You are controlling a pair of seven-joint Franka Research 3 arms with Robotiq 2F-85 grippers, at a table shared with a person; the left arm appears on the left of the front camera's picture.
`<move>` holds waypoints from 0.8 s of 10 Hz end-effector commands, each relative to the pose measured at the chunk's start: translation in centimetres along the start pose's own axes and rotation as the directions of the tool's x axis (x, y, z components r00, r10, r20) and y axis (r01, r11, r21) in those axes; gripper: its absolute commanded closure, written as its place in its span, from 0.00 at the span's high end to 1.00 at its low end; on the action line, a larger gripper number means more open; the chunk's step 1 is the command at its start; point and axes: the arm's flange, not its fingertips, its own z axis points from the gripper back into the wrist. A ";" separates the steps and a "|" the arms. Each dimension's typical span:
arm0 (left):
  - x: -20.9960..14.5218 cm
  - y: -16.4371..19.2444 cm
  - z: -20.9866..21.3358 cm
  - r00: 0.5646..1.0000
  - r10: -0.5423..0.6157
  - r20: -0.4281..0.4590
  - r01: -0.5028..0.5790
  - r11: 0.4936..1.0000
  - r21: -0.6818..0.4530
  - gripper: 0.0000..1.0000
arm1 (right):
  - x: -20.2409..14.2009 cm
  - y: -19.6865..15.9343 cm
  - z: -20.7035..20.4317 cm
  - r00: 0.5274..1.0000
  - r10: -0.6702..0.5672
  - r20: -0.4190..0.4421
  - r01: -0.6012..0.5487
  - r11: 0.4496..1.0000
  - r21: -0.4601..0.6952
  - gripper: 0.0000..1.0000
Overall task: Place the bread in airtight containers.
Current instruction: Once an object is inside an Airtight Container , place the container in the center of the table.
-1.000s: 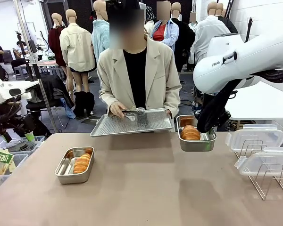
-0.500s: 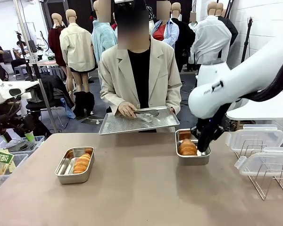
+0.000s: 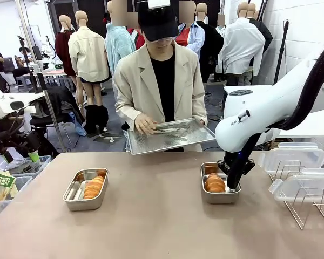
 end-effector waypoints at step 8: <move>0.1 0.0 0.1 1.000 0.012 0.010 -0.012 1.000 0.001 0.92 | -3.2 -3.6 11.8 0.987 0.092 0.134 -0.095 0.995 0.020 1.00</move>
